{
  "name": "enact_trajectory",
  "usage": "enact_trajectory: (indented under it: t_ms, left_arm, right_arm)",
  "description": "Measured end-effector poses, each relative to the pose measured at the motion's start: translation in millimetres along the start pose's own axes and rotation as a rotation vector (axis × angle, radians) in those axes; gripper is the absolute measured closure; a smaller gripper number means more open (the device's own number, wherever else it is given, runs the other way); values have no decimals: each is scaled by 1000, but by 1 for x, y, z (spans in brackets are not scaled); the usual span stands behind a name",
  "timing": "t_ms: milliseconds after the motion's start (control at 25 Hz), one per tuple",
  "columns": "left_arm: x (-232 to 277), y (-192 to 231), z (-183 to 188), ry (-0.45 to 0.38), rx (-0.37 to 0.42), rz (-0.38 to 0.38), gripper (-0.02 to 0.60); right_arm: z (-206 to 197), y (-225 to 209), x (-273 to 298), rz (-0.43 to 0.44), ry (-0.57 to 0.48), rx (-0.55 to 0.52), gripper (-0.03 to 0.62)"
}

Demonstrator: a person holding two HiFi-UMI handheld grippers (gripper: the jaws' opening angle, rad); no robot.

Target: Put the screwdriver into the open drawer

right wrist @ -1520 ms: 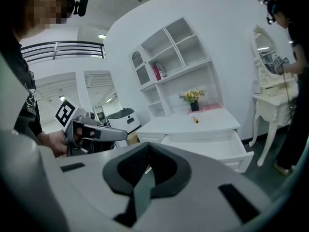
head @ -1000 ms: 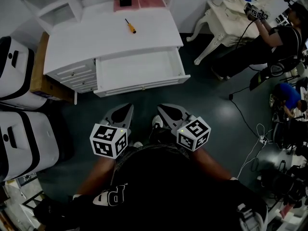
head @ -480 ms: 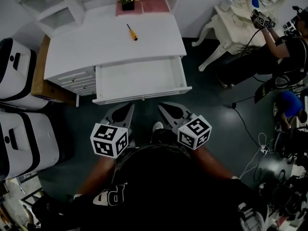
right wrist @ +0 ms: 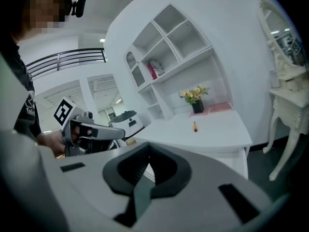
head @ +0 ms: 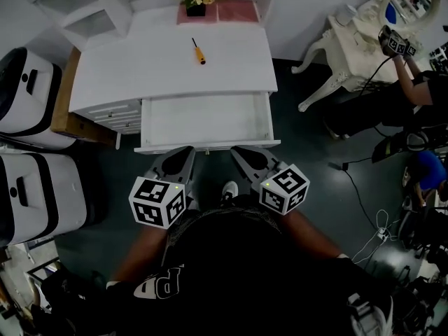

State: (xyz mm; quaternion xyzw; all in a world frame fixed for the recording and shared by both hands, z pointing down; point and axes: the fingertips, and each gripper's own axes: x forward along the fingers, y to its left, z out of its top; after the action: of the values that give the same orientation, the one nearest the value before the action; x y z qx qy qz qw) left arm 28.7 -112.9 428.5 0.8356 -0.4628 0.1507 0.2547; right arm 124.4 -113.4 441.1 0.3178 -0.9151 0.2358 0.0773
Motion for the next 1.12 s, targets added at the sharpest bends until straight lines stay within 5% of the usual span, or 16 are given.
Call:
enact_trajectory:
  t_ms: [760, 1120]
  left_arm:
    - [7, 7, 5, -20, -51, 124, 571]
    - [24, 31, 5, 7, -36, 110, 571]
  right_arm:
    - [12, -34, 6, 62, 6, -1, 585]
    - [21, -45, 18, 14, 0, -5, 585]
